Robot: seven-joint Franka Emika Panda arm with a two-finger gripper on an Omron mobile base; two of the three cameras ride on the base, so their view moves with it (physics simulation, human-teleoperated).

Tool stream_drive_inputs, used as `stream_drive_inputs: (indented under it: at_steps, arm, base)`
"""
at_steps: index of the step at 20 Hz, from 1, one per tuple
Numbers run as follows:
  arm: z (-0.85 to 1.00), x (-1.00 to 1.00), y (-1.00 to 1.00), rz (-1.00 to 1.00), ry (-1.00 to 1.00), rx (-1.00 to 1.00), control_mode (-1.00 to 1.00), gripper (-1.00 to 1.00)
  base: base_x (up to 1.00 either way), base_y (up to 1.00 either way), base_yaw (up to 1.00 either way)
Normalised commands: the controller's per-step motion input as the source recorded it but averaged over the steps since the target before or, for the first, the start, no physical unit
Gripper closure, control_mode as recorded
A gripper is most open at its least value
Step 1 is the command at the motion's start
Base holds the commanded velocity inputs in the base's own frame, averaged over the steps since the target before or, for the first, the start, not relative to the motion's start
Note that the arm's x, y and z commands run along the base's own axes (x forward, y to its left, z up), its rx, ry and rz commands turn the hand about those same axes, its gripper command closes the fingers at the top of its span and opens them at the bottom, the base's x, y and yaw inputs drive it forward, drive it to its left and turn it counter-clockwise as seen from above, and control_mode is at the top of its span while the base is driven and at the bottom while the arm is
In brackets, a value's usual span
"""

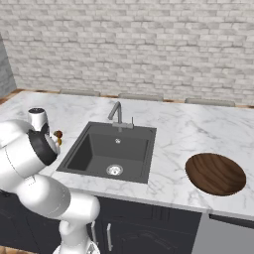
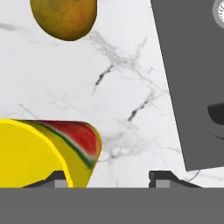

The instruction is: Remove the pear and orange from the sink. Then move the bowl and cup from the counter to the sink for washing.

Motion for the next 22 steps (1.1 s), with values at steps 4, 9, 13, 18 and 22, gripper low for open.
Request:
stream_drive_inputs:
  at_steps: [4, 9, 13, 18, 22]
  arm:
    - [-0.02, 0.0, 0.0, 0.0, 0.0, 0.0, -1.0, 1.0]
    - [0.0, 0.0, -0.04, 0.0, 0.02, 0.0, -1.0, 1.0]
    - [0.09, -0.01, -0.12, 0.0, 0.09, 0.0, -1.0, 1.0]
    - [0.26, -0.06, -0.19, 0.0, 0.08, 0.0, -1.0, 1.0]
    - [0.33, -0.1, -0.3, 0.0, 0.03, 0.0, -1.0, 1.0]
  base:
    - [0.0, 0.0, 0.0]
    - [0.0, 0.0, 0.0]
    - [0.0, 0.0, 0.0]
    - [0.0, 0.0, 0.0]
    - [0.0, 0.0, 0.0]
